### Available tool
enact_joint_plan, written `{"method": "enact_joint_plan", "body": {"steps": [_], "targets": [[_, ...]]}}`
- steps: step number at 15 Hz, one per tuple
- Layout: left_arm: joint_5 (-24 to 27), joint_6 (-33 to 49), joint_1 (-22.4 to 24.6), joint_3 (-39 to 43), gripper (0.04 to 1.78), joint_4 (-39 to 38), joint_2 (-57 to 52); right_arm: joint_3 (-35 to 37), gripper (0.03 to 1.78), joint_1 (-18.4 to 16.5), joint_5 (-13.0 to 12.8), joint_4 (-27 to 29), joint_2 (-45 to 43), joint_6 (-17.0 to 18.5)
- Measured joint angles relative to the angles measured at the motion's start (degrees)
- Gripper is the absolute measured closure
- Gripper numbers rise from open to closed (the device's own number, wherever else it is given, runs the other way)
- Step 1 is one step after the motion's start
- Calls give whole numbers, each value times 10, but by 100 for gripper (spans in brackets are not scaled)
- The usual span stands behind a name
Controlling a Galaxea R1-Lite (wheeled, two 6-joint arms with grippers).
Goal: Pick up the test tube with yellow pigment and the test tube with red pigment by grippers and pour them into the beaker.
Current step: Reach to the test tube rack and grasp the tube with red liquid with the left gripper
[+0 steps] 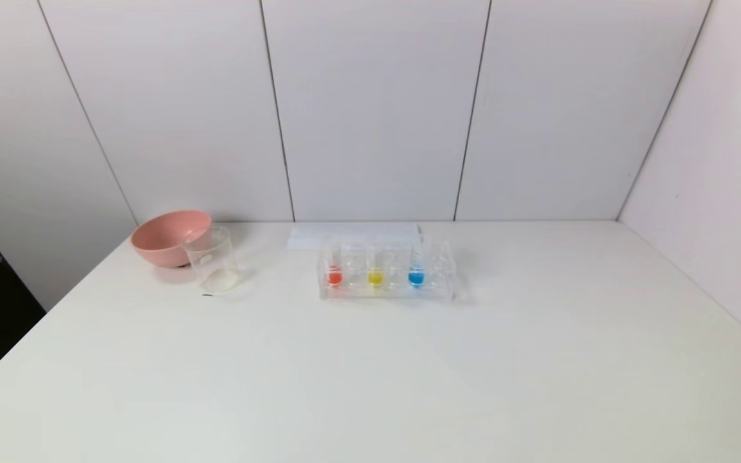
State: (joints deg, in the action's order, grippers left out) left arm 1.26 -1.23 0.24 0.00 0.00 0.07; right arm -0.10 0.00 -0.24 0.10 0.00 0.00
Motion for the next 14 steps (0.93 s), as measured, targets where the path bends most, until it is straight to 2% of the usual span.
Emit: {"method": "enact_joint_plan", "body": {"steps": [14], "targets": [[-1, 0, 0, 0, 12, -4, 0, 0, 11, 0, 0, 0, 0, 0]]}}
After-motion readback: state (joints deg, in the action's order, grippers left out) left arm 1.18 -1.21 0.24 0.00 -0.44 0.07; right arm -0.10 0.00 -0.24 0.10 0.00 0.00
